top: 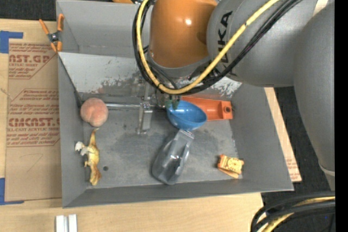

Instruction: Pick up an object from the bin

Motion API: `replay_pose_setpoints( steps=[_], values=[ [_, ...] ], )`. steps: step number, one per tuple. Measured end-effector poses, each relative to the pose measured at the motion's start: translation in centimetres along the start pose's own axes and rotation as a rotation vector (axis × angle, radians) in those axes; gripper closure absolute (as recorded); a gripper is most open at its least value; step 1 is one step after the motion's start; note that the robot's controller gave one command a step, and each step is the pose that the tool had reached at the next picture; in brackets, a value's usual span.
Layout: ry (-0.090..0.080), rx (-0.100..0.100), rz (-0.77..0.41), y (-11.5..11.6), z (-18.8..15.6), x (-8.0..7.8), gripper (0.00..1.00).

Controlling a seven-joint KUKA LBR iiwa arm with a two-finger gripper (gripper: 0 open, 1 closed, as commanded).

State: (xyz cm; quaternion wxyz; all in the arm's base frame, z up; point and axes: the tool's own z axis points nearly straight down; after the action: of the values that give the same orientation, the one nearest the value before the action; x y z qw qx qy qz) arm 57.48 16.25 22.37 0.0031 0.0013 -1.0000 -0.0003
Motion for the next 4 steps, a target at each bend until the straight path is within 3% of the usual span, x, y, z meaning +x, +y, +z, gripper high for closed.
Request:
replay_pose_setpoints(
  steps=[1, 2, 3, 4],
  values=[
    [-0.008, -0.001, 0.002, -0.1, -0.5, -0.2, 0.00],
    [-0.011, -0.001, 0.174, 6.0, 12.8, -0.9, 0.00],
    [-0.028, -0.005, -0.057, 6.5, 5.9, -1.7, 0.00],
    [-0.025, 0.000, 0.279, 8.4, 12.1, -1.9, 0.00]
  ],
)
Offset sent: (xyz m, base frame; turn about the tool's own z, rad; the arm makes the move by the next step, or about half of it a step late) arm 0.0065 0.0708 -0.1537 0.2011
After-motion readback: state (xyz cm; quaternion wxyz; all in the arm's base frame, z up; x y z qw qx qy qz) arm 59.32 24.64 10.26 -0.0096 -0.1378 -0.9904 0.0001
